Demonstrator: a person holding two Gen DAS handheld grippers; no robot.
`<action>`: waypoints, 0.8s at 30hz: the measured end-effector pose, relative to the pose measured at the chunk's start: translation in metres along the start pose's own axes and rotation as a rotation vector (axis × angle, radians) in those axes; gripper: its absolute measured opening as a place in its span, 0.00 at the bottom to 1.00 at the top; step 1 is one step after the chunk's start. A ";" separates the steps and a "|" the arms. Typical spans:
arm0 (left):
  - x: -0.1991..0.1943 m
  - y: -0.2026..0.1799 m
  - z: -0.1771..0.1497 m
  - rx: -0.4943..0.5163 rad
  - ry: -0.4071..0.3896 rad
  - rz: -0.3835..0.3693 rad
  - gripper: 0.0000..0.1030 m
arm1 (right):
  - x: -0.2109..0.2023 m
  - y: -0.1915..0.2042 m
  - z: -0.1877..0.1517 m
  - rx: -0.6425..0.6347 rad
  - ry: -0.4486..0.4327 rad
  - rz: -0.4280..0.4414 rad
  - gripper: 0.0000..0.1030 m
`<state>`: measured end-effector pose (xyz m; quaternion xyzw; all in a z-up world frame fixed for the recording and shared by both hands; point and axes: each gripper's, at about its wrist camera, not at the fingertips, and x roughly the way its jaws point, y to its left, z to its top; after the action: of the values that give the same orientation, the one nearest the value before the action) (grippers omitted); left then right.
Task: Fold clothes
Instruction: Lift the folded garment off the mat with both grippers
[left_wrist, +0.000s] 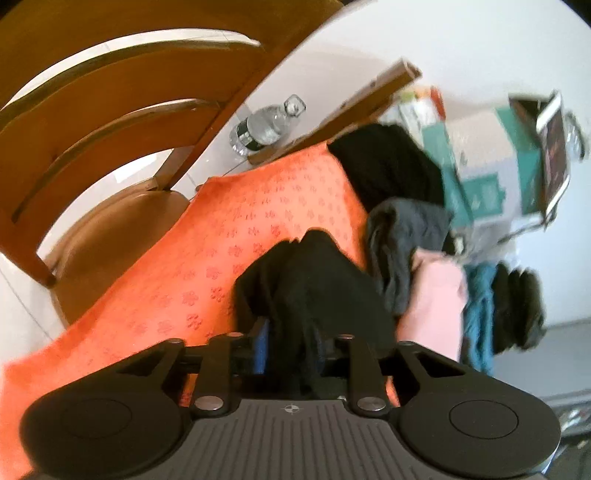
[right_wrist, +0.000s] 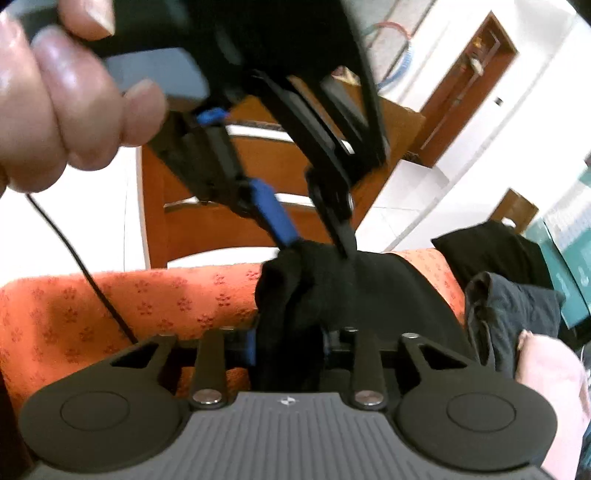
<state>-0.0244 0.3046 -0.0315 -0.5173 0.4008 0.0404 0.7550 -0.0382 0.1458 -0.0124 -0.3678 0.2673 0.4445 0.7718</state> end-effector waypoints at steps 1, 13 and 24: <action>-0.004 0.003 0.001 -0.019 -0.018 -0.009 0.66 | -0.002 -0.002 0.000 0.015 -0.005 0.000 0.30; 0.041 0.017 0.001 -0.136 0.181 -0.040 0.88 | -0.028 -0.018 -0.006 0.103 -0.063 -0.007 0.29; 0.077 -0.010 0.012 0.098 0.245 -0.008 0.35 | -0.038 -0.048 -0.021 0.287 -0.084 0.137 0.37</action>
<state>0.0393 0.2826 -0.0725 -0.4824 0.4895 -0.0458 0.7249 -0.0147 0.0944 0.0191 -0.2159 0.3199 0.4686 0.7947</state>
